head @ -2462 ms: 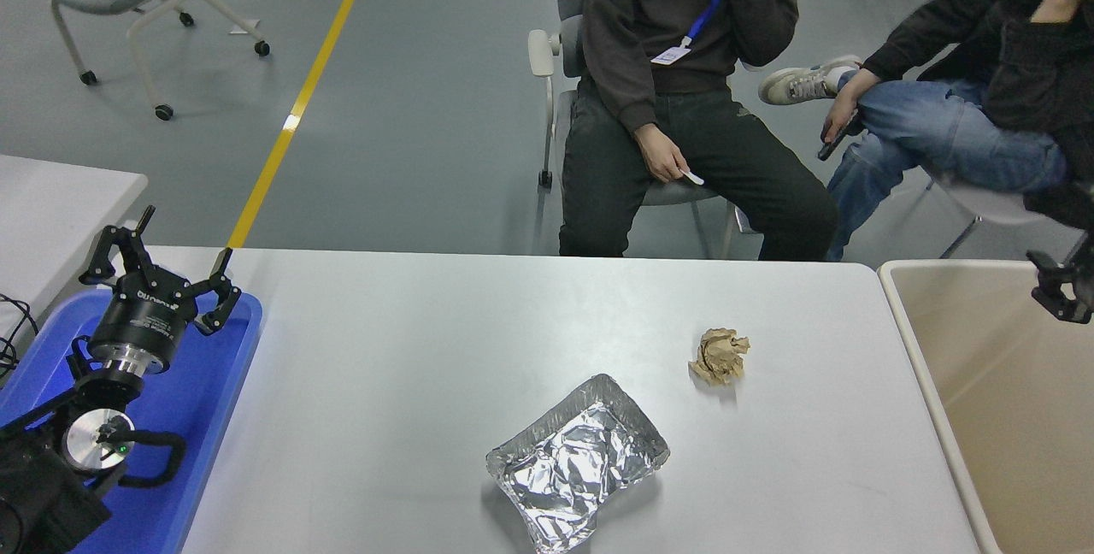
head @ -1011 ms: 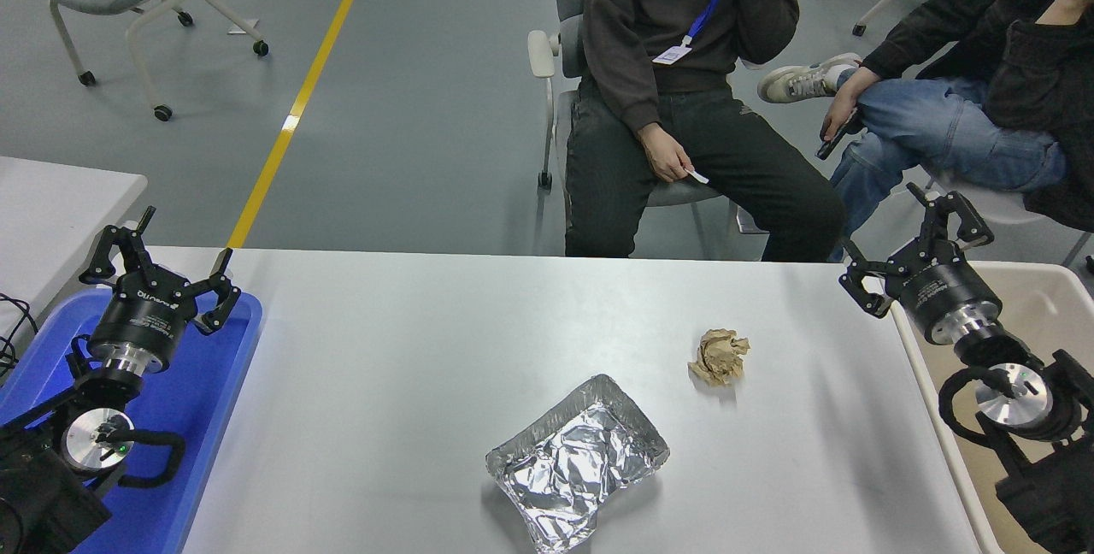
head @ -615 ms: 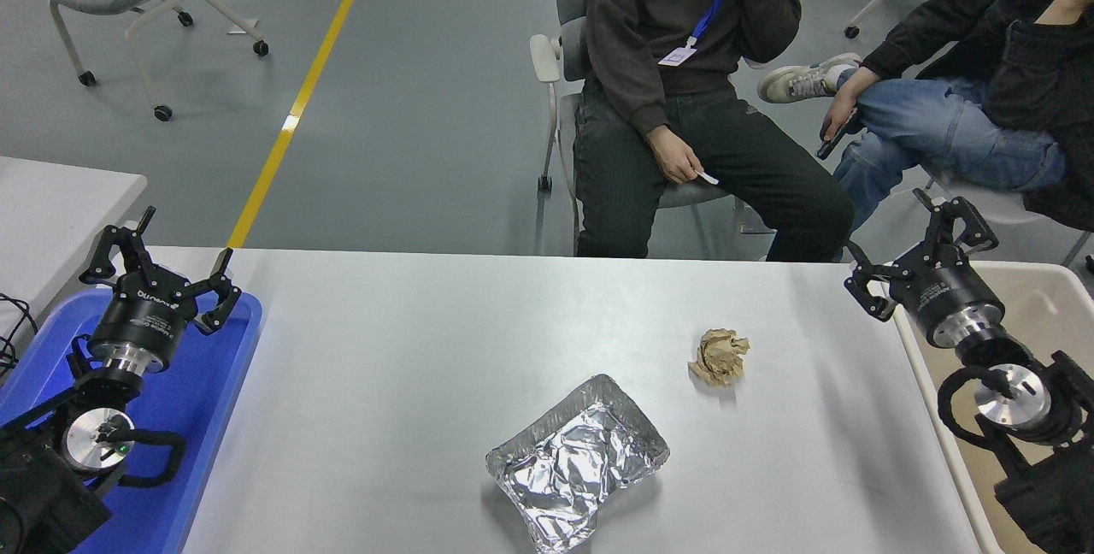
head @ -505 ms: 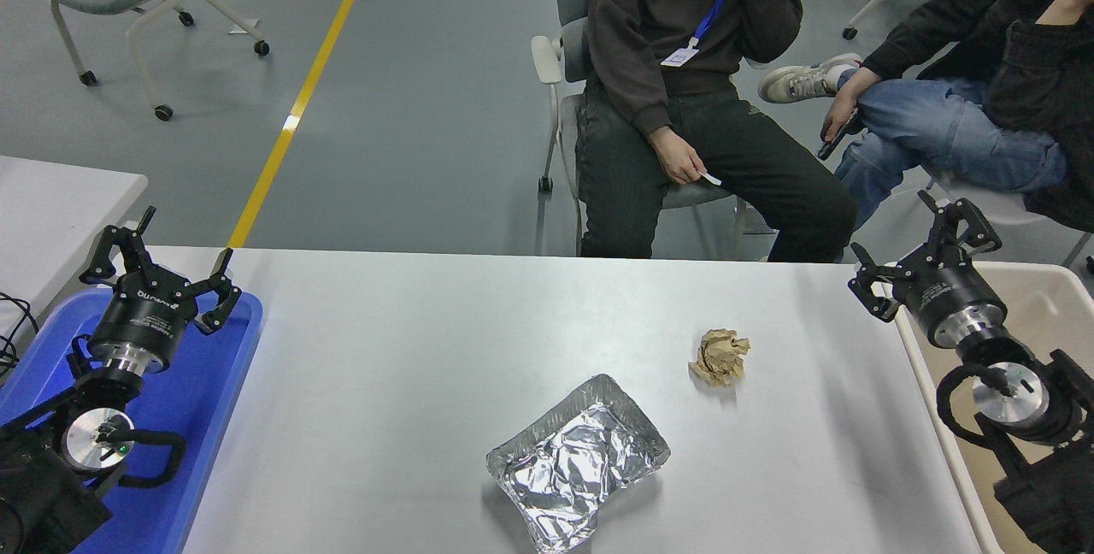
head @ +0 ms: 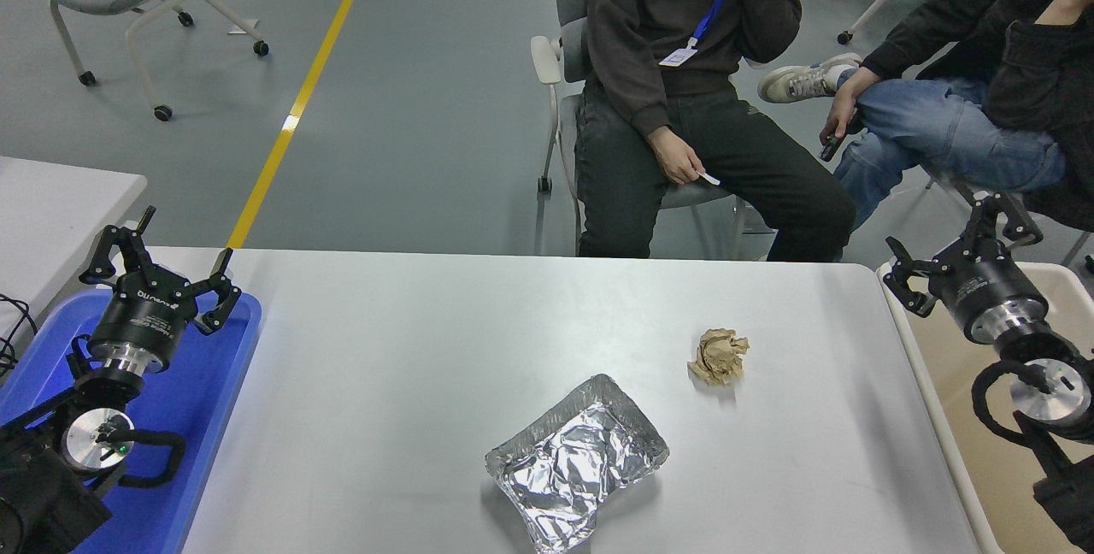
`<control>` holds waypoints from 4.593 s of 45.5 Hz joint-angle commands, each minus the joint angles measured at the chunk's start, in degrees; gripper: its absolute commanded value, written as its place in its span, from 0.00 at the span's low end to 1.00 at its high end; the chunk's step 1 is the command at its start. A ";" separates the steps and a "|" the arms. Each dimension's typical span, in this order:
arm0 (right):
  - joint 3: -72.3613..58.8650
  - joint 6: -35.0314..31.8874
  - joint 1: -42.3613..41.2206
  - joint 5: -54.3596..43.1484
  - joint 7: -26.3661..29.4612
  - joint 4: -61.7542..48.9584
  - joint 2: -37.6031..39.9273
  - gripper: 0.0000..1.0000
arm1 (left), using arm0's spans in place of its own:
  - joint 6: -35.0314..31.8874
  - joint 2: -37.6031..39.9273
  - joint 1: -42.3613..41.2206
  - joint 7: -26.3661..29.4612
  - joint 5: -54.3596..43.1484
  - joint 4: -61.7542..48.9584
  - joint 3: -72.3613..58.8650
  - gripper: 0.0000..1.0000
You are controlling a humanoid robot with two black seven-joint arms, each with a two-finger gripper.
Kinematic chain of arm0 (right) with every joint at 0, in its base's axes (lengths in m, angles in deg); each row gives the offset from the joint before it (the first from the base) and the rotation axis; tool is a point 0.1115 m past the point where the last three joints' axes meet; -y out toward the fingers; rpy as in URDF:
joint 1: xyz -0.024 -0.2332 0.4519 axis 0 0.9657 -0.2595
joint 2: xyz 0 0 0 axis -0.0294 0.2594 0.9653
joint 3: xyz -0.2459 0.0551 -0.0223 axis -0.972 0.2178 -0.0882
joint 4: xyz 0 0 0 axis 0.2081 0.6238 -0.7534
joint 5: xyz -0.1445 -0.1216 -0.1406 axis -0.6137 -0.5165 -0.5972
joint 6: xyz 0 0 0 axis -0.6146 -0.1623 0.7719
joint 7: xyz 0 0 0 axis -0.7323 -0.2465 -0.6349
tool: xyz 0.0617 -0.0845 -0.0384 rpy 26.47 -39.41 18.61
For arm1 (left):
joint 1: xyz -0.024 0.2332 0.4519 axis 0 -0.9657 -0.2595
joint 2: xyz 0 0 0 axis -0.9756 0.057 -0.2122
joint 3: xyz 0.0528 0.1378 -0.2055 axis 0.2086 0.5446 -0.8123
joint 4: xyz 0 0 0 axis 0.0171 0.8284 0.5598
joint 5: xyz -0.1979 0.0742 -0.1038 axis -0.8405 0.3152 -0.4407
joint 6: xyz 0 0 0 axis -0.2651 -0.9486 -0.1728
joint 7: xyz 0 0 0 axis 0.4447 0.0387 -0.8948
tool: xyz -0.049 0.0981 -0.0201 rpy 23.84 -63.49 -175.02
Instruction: Clean the table surface
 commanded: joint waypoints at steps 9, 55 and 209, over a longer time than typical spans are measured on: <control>-1.13 1.40 0.54 -0.90 0.44 6.72 1.97 1.00 | 0.00 0.00 0.00 -0.09 0.00 0.00 0.00 1.00; -38.13 1.15 -13.17 -30.68 0.53 41.00 33.52 1.00 | 0.00 0.00 0.00 -0.09 0.00 0.00 -0.09 1.00; -94.47 4.04 -36.91 -55.65 9.40 12.35 -14.11 0.48 | 0.09 0.09 0.09 -0.09 0.00 0.00 -0.09 1.00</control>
